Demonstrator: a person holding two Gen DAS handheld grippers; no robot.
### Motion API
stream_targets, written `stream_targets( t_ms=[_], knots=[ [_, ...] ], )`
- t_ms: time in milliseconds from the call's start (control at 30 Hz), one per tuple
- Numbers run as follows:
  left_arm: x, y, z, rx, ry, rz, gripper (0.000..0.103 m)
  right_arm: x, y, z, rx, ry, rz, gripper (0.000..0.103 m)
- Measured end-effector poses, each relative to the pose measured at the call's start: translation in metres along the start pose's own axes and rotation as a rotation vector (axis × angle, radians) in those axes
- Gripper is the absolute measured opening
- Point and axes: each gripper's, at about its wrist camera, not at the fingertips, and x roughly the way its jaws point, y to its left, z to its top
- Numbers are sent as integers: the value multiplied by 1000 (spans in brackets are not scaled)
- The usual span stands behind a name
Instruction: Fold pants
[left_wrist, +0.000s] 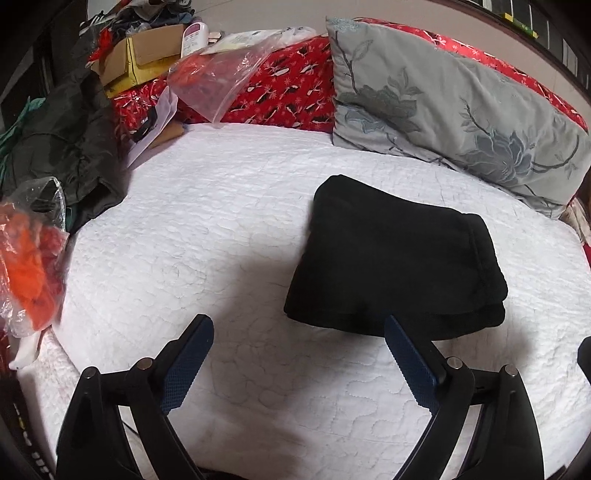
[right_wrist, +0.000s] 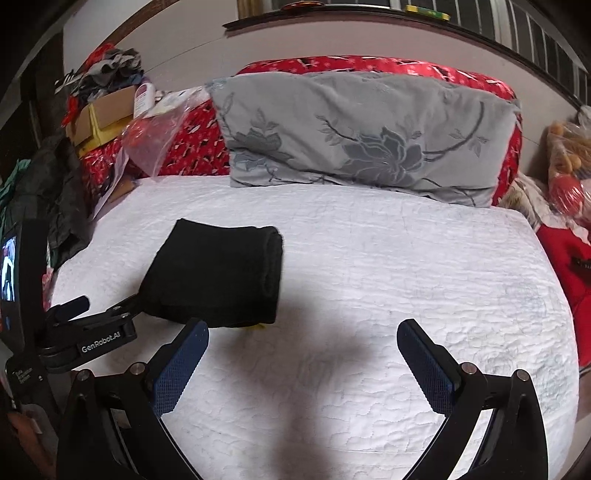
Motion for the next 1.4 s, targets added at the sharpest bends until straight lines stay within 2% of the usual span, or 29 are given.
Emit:
stream_targets(
  t_ms=[167,500,867,1400],
  knots=[
    [3,-5,0,12,-1,-16,94,-3,-1,-2,-17,-28,-29,103],
    [0,-13,-7,56,-32,38,94,-2,-2,-5,-11,-35,-19,103],
    [4,-11,-8,56,13,-22,94,1,-12,-8,22,-28,-21,103],
    [-4,-18,-13,73,24,-61,94,6,-19,-9,40,-13,-22,103]
  ],
)
